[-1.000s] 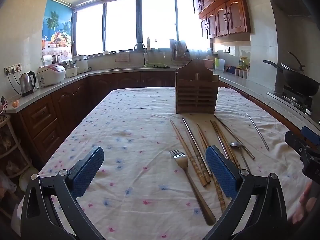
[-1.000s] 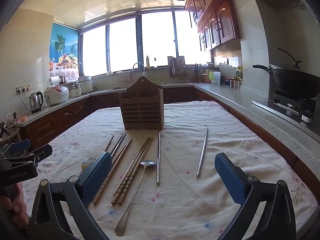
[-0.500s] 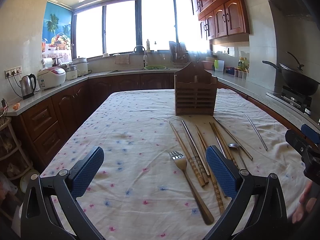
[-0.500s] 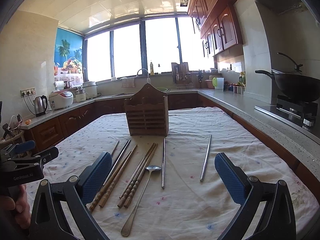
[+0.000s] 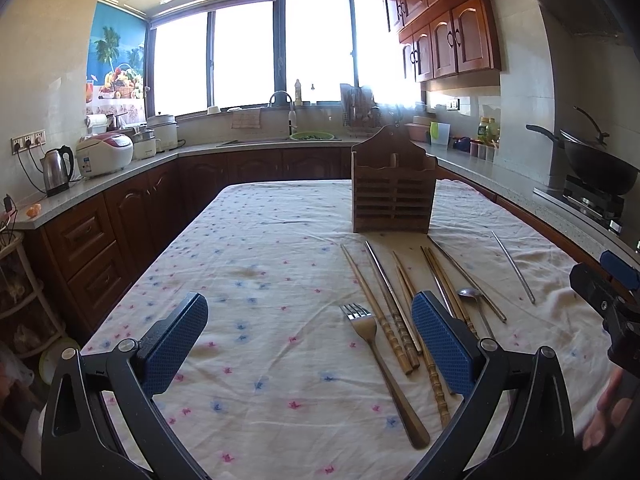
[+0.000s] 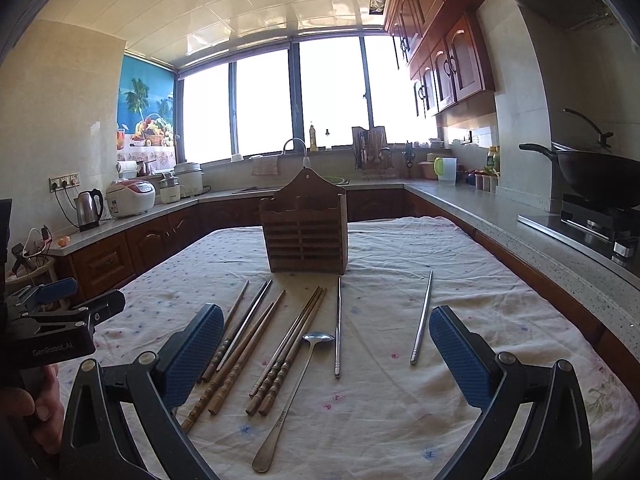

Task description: Organize utensils

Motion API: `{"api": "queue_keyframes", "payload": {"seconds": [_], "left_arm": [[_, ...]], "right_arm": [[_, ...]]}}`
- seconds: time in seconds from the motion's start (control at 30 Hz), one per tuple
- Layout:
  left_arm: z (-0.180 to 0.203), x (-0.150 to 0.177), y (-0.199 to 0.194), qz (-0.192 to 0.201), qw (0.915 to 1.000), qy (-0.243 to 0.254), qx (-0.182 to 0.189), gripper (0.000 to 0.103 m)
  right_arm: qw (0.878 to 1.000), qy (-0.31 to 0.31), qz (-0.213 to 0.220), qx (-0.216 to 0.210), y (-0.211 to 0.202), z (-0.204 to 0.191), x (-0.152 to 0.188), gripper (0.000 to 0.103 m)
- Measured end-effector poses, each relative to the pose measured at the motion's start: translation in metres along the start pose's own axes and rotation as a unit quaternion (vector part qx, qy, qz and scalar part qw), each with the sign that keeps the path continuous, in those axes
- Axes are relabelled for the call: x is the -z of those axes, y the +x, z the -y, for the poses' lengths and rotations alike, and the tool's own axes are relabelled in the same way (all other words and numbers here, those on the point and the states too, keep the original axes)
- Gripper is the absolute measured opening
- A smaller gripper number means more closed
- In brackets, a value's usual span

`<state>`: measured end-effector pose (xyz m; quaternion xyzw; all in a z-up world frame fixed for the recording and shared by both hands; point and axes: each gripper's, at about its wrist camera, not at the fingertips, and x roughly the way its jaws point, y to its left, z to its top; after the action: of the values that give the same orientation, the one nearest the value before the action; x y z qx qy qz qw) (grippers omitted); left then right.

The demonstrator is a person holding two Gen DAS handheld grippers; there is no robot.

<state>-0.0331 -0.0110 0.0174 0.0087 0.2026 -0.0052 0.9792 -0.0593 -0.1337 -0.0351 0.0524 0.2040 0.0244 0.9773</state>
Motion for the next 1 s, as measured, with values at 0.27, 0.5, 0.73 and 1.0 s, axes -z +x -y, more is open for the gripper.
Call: {"api": "queue_keyframes", "payload": {"seconds": [0.27, 0.5, 0.73, 1.0], "left_arm": [[-0.0012, 0.0025, -0.0010, 0.000, 1.0000, 0.001, 0.000, 0.103], [-0.0006, 0.0026, -0.0008, 0.001, 1.0000, 0.002, 0.001, 0.103], [-0.0005, 0.0031, -0.0011, 0.001, 1.0000, 0.002, 0.002, 0.103], [0.0032, 0.0031, -0.0027, 0.004, 1.0000, 0.006, 0.004, 0.103]], "right_arm": [[1.000, 0.002, -0.001, -0.004, 0.0010, -0.0005, 0.0012, 0.103], [1.000, 0.003, 0.001, -0.006, 0.0006, -0.0001, 0.0012, 0.103], [1.000, 0.004, 0.002, -0.006, 0.0002, -0.0006, 0.0010, 0.103], [1.000, 0.008, 0.001, -0.008, -0.0005, -0.0003, 0.0009, 0.103]]}}
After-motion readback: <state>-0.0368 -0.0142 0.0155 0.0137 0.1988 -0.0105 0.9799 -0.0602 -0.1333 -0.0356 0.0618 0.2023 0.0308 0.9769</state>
